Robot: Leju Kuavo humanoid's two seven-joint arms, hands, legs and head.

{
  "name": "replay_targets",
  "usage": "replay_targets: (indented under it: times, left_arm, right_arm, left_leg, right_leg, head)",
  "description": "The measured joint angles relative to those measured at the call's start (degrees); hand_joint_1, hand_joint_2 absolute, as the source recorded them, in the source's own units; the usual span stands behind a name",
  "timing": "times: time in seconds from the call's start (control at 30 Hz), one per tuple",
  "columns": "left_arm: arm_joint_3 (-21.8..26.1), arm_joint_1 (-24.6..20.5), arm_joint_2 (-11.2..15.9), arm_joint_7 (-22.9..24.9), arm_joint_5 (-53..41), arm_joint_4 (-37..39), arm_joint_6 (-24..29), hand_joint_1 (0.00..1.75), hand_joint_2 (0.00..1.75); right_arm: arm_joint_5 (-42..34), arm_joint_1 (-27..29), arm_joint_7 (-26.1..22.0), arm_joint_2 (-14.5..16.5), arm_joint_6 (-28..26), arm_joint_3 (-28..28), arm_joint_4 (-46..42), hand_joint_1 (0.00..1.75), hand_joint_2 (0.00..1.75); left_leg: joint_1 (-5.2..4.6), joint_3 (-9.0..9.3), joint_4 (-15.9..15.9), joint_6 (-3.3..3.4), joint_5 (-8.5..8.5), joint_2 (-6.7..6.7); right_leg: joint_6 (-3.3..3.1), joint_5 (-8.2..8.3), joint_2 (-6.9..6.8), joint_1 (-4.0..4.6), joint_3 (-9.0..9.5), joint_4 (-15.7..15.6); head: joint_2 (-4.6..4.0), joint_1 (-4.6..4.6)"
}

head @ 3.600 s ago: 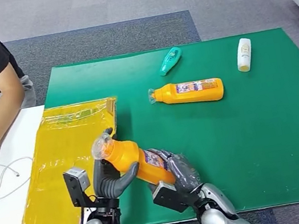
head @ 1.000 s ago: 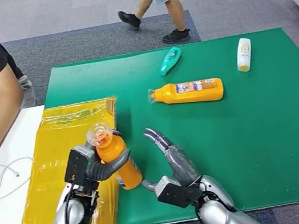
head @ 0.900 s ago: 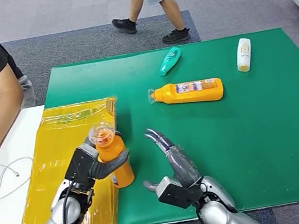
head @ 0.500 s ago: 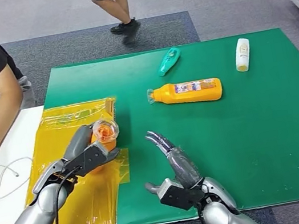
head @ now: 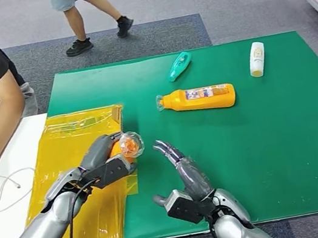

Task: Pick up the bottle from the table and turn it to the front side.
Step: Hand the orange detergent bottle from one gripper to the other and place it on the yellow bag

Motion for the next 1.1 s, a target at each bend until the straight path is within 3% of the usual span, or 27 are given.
replay_targets:
  times: [0.5,0.8,1.1]
  left_arm:
    - [-2.2,0.4,-0.2,3.3,1.0,3.4,-1.6,1.75,1.75]
    - [-2.1,4.0,-0.1,6.6,-6.8,2.4,5.2,1.75,1.75]
    - [-1.0,7.1,0.1,7.2,-12.0,0.4,6.7,1.75,1.75]
  right_arm:
    - [0.9,0.6,3.1,0.9,-2.1,-2.6,2.4,0.00,1.75]
    - [3.3,0.8,2.6,1.6,-3.0,-2.7,2.9,0.00,1.75]
    - [4.9,0.9,2.0,1.7,-2.7,-2.7,3.3,0.00,1.75]
  left_leg:
    - [-0.01,2.76,-0.3,0.03,-1.20,0.08]
    - [0.00,3.53,-0.8,-0.24,-1.37,0.18]
    - [0.01,3.62,-1.0,-0.35,-1.34,0.19]
  right_leg:
    - [-0.32,-1.00,0.12,-0.01,2.66,0.0]
    - [-0.63,-1.29,0.27,-0.02,3.12,0.0]
    - [-0.81,-1.43,0.29,-0.01,3.06,0.0]
  head:
    - [0.00,0.01]
    - [0.00,0.00]
    - [0.00,0.01]
